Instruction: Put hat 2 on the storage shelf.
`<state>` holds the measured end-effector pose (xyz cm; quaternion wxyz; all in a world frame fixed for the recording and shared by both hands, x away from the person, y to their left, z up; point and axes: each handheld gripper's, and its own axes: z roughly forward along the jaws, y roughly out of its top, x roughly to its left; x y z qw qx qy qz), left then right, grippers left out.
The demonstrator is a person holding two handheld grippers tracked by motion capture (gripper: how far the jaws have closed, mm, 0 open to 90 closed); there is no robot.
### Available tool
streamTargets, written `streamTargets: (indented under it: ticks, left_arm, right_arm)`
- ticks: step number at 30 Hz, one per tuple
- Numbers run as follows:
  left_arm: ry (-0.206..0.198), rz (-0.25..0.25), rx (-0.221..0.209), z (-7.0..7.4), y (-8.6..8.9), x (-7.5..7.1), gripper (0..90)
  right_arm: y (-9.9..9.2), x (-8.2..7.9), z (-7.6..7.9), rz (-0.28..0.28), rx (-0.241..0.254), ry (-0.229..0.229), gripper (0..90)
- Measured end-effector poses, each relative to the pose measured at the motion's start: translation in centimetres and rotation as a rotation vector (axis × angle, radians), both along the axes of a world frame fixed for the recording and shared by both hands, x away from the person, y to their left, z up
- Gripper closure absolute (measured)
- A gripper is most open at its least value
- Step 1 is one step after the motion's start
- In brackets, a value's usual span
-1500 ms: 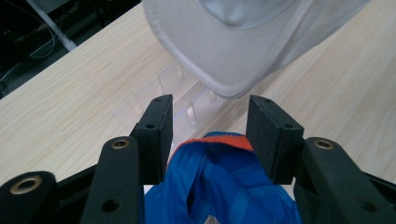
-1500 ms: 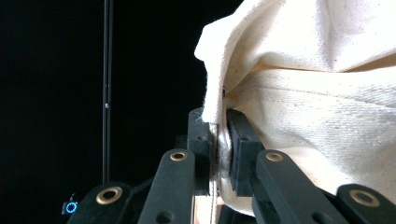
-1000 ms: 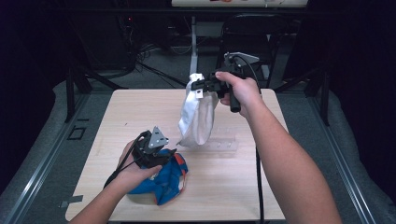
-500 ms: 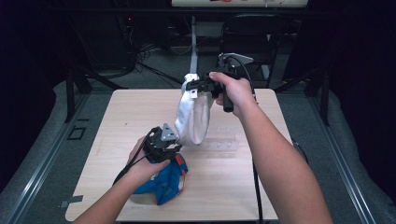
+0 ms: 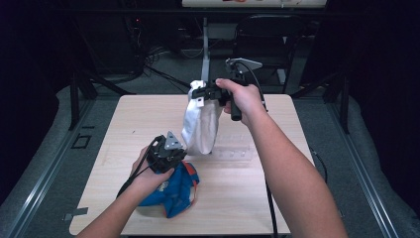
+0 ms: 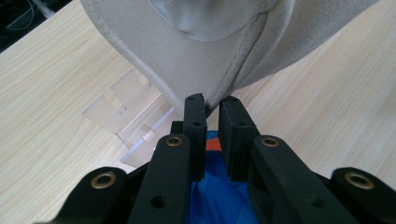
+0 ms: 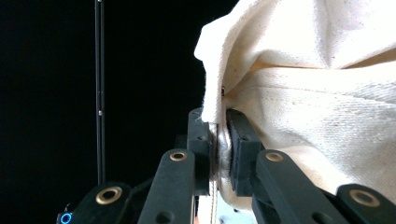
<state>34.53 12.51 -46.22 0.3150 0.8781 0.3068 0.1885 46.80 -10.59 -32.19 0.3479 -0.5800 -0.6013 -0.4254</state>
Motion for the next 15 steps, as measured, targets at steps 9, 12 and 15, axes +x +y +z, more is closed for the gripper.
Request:
streamTargets:
  ticks: [9, 12, 15]
  left_arm:
    - [0.004, 0.010, -0.014, -0.7, 0.3, 0.2, 83.9]
    - [0.003, 0.026, -0.013, -0.8, 0.4, 0.1, 84.6]
    - [0.004, 0.041, -0.019, -0.8, 0.5, 0.1, 85.1]
  right_arm:
    - [0.4, 0.2, -0.6, -0.010, -0.001, 0.000, 81.7]
    - [0.4, 0.3, -0.9, 0.001, 0.002, 0.001, 81.7]
    - [0.4, 0.3, -1.2, -0.006, 0.009, 0.005, 81.7]
